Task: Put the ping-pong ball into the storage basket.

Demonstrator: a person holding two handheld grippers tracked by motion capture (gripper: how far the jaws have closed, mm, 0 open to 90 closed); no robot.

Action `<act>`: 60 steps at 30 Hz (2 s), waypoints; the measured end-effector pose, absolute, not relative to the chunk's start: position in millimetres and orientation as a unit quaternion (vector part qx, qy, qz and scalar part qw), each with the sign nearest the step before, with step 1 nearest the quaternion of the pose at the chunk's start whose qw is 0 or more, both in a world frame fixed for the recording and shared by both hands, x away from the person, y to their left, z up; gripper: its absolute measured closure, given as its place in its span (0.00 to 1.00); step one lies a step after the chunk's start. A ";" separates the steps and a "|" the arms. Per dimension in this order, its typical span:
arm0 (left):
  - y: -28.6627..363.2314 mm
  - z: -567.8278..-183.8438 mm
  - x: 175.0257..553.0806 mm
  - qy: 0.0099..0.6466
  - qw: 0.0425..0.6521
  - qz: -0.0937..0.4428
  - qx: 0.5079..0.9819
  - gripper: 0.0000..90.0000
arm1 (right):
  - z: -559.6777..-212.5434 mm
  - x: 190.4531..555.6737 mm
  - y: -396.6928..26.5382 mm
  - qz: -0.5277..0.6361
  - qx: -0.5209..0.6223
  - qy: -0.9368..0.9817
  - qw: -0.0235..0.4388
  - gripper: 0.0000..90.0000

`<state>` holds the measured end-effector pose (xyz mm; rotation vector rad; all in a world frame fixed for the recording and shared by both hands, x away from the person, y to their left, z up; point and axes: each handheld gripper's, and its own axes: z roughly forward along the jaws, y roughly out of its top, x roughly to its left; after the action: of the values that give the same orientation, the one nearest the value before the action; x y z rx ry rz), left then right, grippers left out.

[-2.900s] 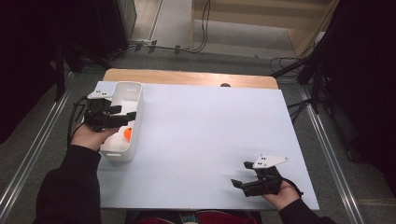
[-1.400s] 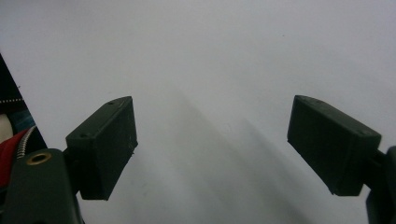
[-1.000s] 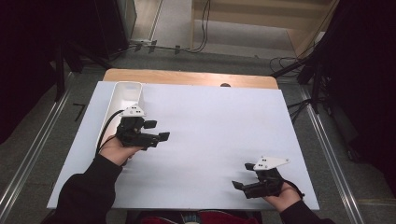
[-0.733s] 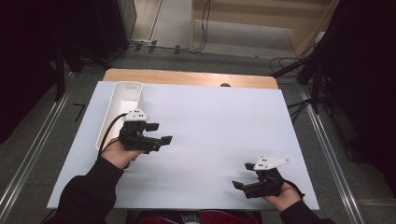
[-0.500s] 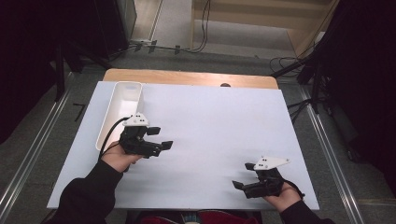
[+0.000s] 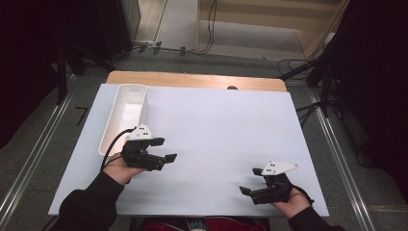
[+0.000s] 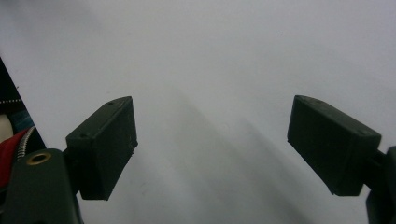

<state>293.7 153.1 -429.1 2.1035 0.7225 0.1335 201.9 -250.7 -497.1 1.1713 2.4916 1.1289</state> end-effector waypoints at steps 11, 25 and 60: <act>157.2 -437.7 284.5 0.282 0.429 0.052 0.856 0.27 | -497.0 201.6 -250.7 0.377 0.394 0.834 0.083 0.16; 162.3 -448.1 276.1 0.272 0.433 0.049 0.858 0.26 | -497.2 201.6 -250.8 0.378 0.393 0.834 0.084 0.16; 185.8 -471.8 259.0 0.237 0.404 0.026 0.883 0.23 | -497.8 201.7 -250.0 0.375 0.395 0.835 0.082 0.16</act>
<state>259.0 185.8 -471.8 2.2304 0.5974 0.0651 201.7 -250.0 -497.8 1.1809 2.4927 1.1187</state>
